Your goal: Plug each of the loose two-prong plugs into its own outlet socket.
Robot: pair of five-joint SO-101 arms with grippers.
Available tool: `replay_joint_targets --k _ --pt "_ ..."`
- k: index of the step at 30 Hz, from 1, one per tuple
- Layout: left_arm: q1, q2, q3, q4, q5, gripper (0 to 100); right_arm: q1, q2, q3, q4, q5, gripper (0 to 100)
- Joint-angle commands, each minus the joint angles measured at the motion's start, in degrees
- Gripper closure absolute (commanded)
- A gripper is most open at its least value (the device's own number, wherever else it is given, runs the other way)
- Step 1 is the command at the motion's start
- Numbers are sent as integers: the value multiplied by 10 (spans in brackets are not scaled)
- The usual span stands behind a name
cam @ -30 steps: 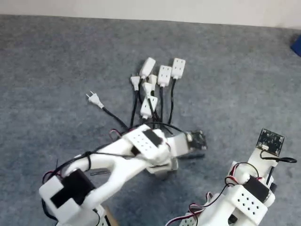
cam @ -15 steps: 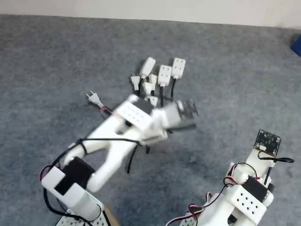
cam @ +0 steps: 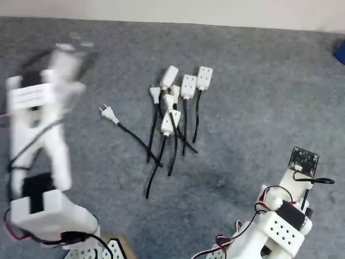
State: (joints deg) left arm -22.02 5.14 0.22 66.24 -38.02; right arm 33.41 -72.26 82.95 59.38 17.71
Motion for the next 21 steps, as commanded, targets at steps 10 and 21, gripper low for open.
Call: replay_joint_targets --k 10,21 --pt "-211 -3 -29 -191 -84 989 -10 -8 0 -8 4 630" --pt "-282 173 -158 -327 -84 699 -10 -8 0 -8 4 630"
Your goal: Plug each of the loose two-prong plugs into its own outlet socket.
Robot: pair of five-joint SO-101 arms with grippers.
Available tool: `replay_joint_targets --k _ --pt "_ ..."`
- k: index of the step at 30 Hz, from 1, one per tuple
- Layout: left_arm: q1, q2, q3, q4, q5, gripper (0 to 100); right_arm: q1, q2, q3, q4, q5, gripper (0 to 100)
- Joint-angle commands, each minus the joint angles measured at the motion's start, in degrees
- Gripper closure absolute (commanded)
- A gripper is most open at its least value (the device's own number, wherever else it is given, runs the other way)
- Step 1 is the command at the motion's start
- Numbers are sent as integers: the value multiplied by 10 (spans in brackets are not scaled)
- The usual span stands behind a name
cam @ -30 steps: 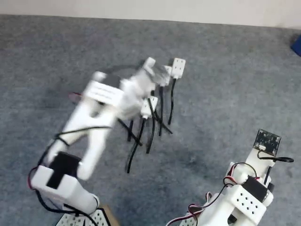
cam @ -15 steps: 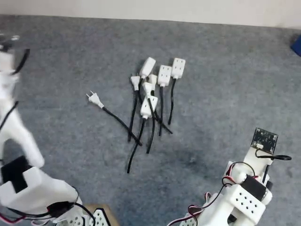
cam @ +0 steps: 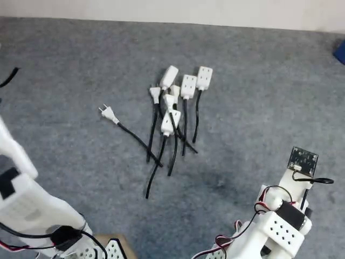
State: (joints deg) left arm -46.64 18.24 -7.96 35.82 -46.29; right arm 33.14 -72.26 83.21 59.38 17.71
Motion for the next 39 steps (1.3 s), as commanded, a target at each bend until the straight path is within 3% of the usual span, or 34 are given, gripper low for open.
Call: replay_joint_targets --k 1,6,18,20,23,27,31,39 --pt "-43 55 -87 -23 -2 671 -7 -8 -3 -8 4 630" --pt "-54 87 -96 -17 -3 702 -7 -8 -3 -8 4 630" --pt "-27 84 -71 103 1 712 -35 -7 -46 41 5 630" --pt "-21 84 -66 105 33 712 -51 -7 -89 73 5 630" --pt "-2 80 -86 172 93 712 -65 2 -170 116 4 630" --pt "71 51 -143 353 149 712 -69 98 -274 134 5 630" --pt "188 30 -184 503 157 712 -77 272 -386 134 8 630" --pt "420 29 -211 532 227 712 -120 577 -601 178 -21 630"
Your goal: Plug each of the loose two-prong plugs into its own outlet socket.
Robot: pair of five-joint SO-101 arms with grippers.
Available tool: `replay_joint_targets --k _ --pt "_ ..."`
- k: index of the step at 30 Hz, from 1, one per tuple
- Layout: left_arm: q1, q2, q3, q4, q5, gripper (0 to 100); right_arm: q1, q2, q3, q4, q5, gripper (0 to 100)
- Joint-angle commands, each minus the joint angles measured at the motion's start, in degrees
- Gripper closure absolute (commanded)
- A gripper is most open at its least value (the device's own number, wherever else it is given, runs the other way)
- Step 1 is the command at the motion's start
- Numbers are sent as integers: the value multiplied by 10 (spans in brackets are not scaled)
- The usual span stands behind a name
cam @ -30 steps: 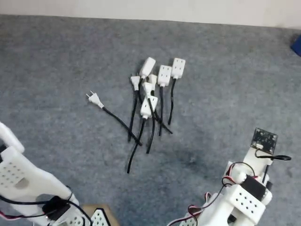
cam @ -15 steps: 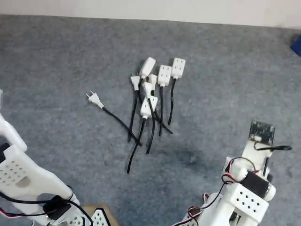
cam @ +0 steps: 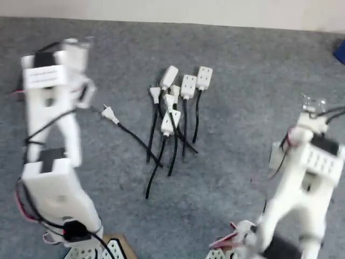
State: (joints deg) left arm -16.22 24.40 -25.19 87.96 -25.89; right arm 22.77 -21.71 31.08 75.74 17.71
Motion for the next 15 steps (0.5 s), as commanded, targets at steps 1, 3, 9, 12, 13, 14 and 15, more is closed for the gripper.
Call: replay_joint_targets --k 1,3,9,12,13,14,15 --pt "141 -32 -44 11 26 712 -19 86 -90 13 -32 630" --pt "190 -32 -55 10 27 712 -22 97 -92 -12 -47 630" --pt "299 -30 -58 7 -2 712 -8 99 -42 -69 -51 630" --pt "318 -16 -60 6 -4 712 28 102 13 -142 -51 630" --pt "319 -2 -65 6 -4 712 40 102 30 -165 -51 630" --pt "319 14 -72 6 -4 712 52 102 48 -182 -50 630" --pt "318 33 -77 6 -4 712 62 101 65 -195 -50 630"
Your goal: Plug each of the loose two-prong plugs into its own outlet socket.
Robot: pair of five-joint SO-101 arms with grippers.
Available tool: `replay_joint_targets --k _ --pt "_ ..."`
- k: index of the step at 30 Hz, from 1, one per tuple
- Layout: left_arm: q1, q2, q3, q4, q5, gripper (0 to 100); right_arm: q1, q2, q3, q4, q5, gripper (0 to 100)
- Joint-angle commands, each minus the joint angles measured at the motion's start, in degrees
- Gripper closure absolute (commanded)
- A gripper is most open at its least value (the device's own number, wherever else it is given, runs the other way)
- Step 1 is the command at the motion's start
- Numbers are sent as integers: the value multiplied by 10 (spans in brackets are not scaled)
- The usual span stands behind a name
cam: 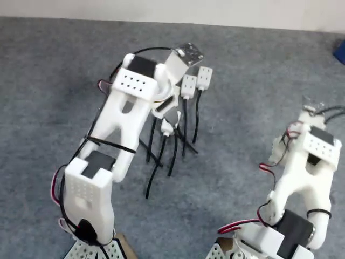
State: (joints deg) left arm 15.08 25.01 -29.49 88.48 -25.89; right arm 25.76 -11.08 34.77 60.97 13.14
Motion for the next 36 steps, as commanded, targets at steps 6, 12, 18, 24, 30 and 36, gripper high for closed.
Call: replay_joint_targets --k 6,12,18,24,30,36 --pt "-14 157 -107 1 -5 712 44 -8 91 -87 18 630" --pt "-23 266 -240 5 -5 712 46 -8 112 -109 18 630" --pt "-21 323 -332 6 -4 712 42 -8 112 -109 18 630" --pt "-22 327 -345 43 -4 726 42 -6 112 -109 18 630" --pt "-6 328 -342 118 -48 891 43 -5 112 -109 18 630" --pt "14 328 -298 119 -47 887 46 -4 112 -109 18 630"
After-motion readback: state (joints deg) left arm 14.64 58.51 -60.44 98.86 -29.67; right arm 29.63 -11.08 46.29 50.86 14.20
